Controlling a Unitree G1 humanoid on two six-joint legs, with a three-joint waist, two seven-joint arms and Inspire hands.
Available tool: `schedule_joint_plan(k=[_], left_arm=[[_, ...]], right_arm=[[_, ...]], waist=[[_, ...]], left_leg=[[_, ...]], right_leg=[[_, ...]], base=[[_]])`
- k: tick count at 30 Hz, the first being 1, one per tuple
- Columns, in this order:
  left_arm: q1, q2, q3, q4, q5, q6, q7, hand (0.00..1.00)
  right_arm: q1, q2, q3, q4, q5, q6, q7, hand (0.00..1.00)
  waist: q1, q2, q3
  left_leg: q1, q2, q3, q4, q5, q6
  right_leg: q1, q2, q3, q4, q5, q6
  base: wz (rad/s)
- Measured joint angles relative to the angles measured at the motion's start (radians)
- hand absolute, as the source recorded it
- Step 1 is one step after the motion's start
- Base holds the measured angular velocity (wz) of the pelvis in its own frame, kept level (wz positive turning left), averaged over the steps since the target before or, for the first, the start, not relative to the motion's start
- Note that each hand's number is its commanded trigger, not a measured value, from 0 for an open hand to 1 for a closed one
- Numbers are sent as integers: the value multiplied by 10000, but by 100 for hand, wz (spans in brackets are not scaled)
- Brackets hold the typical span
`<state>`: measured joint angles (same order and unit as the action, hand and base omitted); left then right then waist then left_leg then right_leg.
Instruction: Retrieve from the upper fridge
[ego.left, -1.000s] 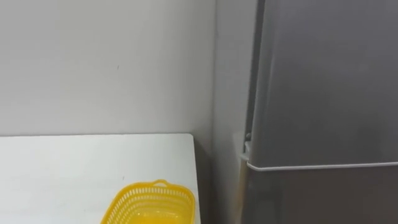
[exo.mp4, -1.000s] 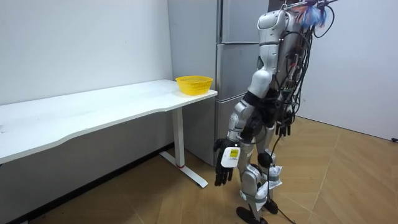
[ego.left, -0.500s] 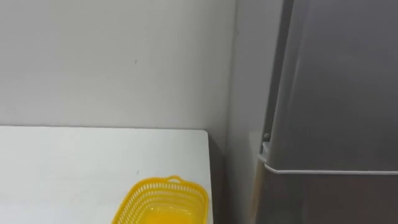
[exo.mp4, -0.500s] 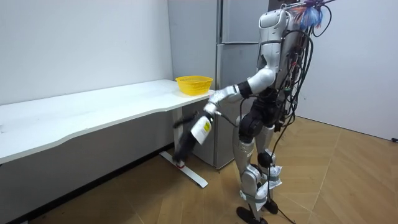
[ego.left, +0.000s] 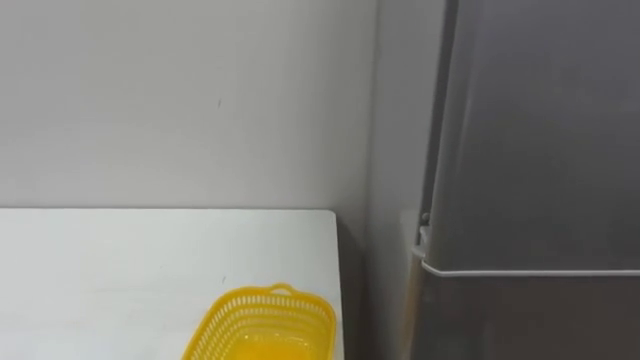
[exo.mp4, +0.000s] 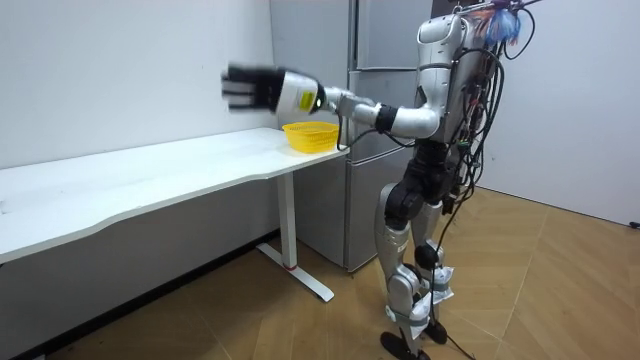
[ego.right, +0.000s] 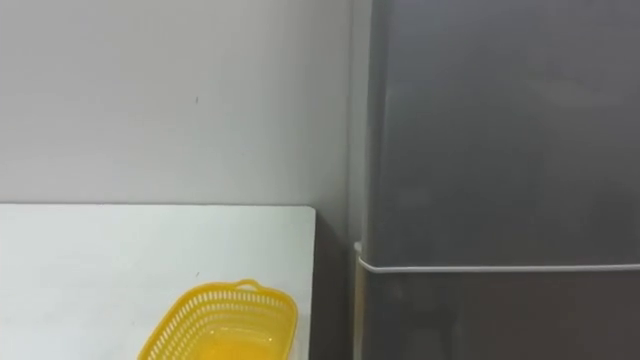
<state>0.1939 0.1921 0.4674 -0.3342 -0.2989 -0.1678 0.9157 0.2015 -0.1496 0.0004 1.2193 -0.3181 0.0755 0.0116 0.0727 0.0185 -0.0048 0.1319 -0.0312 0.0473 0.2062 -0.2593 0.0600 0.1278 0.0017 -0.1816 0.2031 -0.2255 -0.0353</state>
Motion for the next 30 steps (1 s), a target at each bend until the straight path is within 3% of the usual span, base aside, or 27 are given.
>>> schedule_joint_plan(k=[2,6,16,21,24,26,30], left_arm=[[-337,127,-7,-1008,96,-37,-611,0],[-473,288,-438,-1884,364,-52,-1765,0],[-1271,312,-2425,-2016,535,184,-5044,0],[-1665,319,-3294,-1994,-153,638,-6950,0],[-1813,329,-3552,-1977,-280,894,-7585,0],[-2005,330,-4104,-1979,-1071,1043,-8190,0],[-2146,388,-4444,-1982,-1854,1383,-9244,0]], right_arm=[[-37,-23,-1,137,-14,2,327,0],[-237,-18,-3,258,-150,-3,720,0],[-696,-142,-2,659,-150,-46,1437,0],[-850,-208,71,693,-166,-112,1530,0],[-868,-208,76,665,-410,-107,1538,0],[-937,-225,92,686,-426,-70,1538,0],[-1043,-253,52,682,-452,-92,1524,0]], waist=[[-13,41,57],[-412,115,172],[-973,127,149],[-1220,102,160],[-1318,92,165],[-1423,81,163],[-1706,45,134]], left_leg=[[-19,4,2,-8,0,-1],[-55,-12,-67,-18,4,4],[-160,-5,-18,-5,31,2],[-152,13,102,-16,34,2],[-165,19,99,-16,34,1],[-178,19,101,-19,34,1],[-167,26,155,-19,34,1]], right_leg=[[-18,0,-4,-3,-1,0],[0,-16,-116,-38,-1,1],[-83,-3,-18,-159,4,-4],[-157,4,73,-147,5,-3],[-176,6,61,-141,6,-3],[-225,10,111,-121,8,-3],[-231,11,167,-97,10,-5]], base=[[0],[5],[-1],[-6],[0],[-2],[-6]])
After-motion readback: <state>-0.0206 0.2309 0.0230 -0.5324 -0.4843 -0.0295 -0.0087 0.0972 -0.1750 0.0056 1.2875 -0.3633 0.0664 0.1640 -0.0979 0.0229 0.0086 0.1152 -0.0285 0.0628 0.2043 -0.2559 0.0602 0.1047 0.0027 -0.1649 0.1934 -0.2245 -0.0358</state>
